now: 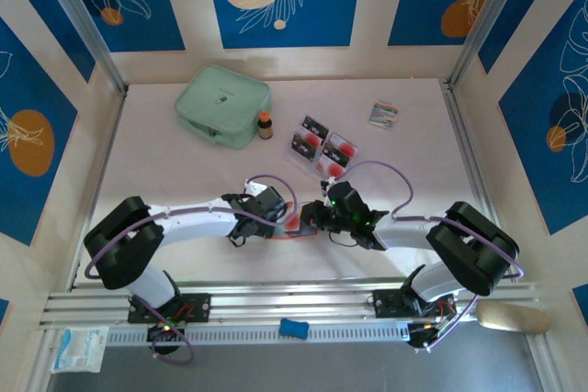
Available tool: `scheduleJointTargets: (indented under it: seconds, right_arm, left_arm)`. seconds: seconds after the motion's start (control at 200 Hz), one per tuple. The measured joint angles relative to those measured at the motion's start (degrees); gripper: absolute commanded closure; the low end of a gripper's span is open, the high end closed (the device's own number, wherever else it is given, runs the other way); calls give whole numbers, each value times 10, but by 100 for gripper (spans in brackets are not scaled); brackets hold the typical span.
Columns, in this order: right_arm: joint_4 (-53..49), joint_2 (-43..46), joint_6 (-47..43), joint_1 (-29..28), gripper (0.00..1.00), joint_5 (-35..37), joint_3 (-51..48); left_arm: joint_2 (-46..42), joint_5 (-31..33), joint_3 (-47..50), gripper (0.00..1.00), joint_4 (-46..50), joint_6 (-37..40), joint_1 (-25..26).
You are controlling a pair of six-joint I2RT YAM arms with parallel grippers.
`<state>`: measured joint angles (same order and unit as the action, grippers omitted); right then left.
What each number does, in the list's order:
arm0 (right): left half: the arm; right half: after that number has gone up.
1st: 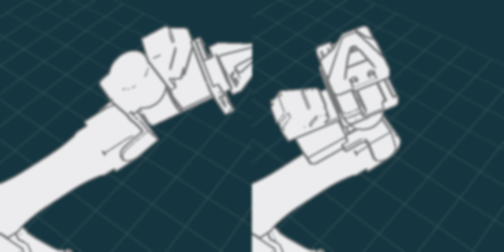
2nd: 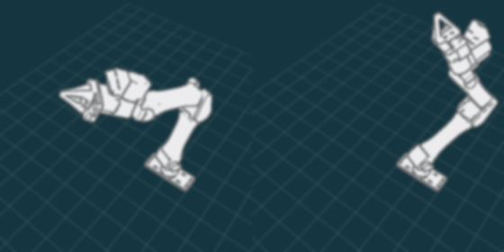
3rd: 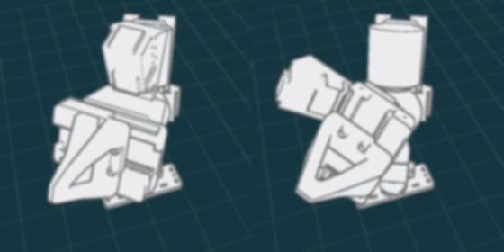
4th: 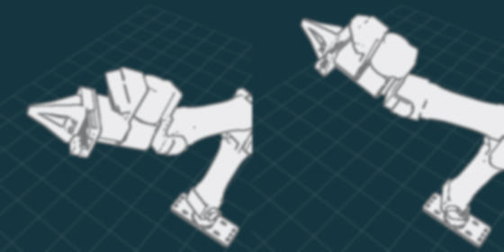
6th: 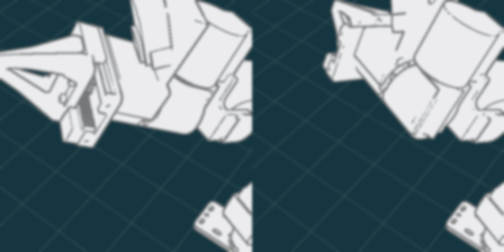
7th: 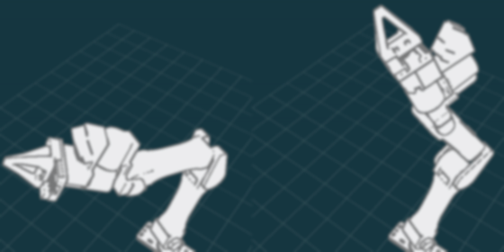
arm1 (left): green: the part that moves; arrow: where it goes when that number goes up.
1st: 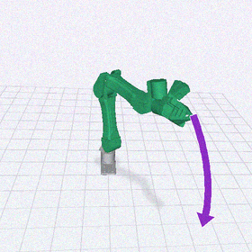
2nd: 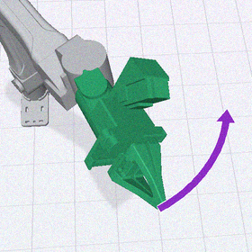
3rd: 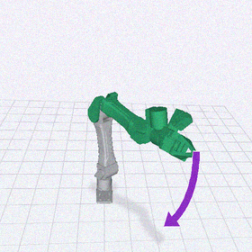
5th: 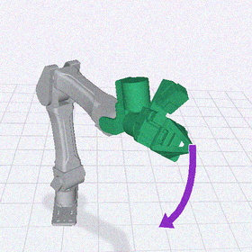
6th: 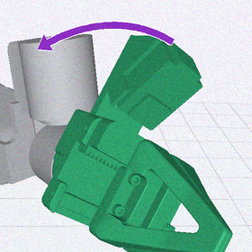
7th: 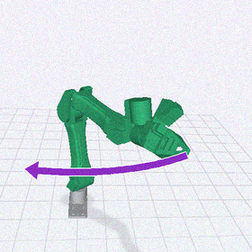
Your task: Put the credit cards into the card holder
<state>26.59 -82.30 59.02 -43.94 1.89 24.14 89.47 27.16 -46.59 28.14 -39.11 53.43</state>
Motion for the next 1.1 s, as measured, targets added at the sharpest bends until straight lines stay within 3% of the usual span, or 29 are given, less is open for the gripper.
scheduleJointTargets:
  seconds: [1.1]
  right_arm:
    - [-69,2,6,-7,100,9,15]
  left_arm:
    - [0,4,2,0,0,0,0]
